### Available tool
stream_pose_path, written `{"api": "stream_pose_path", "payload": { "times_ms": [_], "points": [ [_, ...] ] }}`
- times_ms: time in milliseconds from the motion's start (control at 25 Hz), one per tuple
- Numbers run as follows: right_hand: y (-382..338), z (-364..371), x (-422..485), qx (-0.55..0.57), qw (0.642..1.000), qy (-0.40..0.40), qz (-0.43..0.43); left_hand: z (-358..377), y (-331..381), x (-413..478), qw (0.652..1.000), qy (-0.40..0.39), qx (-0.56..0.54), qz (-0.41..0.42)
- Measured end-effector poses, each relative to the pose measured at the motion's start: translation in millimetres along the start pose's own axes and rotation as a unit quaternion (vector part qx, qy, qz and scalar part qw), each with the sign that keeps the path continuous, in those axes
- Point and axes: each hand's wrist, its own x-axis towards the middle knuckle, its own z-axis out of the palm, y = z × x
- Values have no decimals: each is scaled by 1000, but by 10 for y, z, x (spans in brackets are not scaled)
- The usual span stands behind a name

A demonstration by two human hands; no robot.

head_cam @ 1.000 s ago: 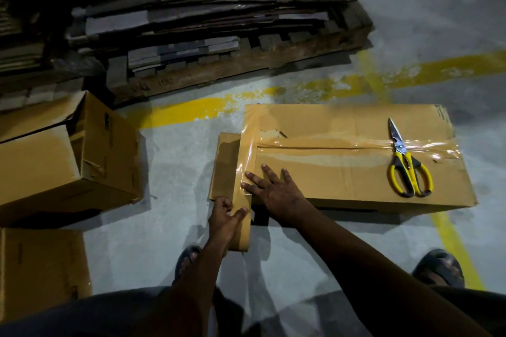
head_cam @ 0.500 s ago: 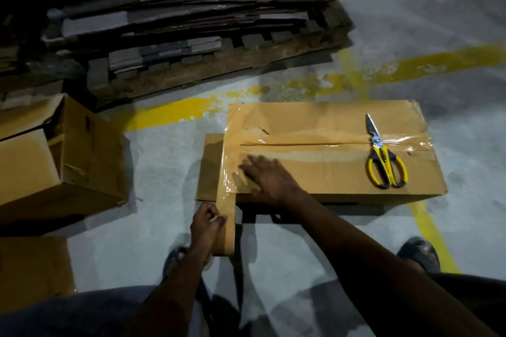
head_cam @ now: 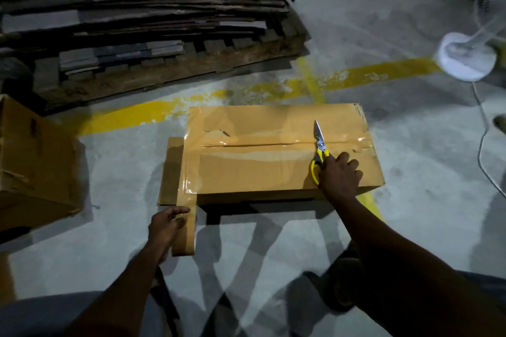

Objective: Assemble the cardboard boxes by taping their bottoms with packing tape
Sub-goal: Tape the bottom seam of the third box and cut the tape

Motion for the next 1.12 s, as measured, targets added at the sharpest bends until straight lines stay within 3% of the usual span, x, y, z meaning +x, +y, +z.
{"api": "stream_pose_path", "payload": {
  "times_ms": [280, 360, 440, 520, 600, 760, 1120],
  "points": [
    [-278, -149, 111, 221, 966, -133, 20, -4, 63, -93, 1000, -10, 2, -8],
    [-597, -280, -17, 302, 931, -201, -53, -43, 100, -108, 1000, -19, 12, 1],
    [-921, -365, -218, 353, 871, -301, -163, -53, 129, -126, 999, -37, 15, 7],
    [-1137, -327, -387, 327, 826, -390, -242, -48, 147, -143, 999, -48, 12, 5],
    [-1189, -223, -461, 285, 796, -462, -268, -49, 155, -148, 999, -46, 14, -3],
    [-1094, -141, -535, 136, 802, -483, -324, -69, 138, -153, 998, -50, -3, -25],
    [-1329, 98, -631, 191, 826, -461, -263, -66, 82, -108, 998, -47, 17, -48]
  ]
}}
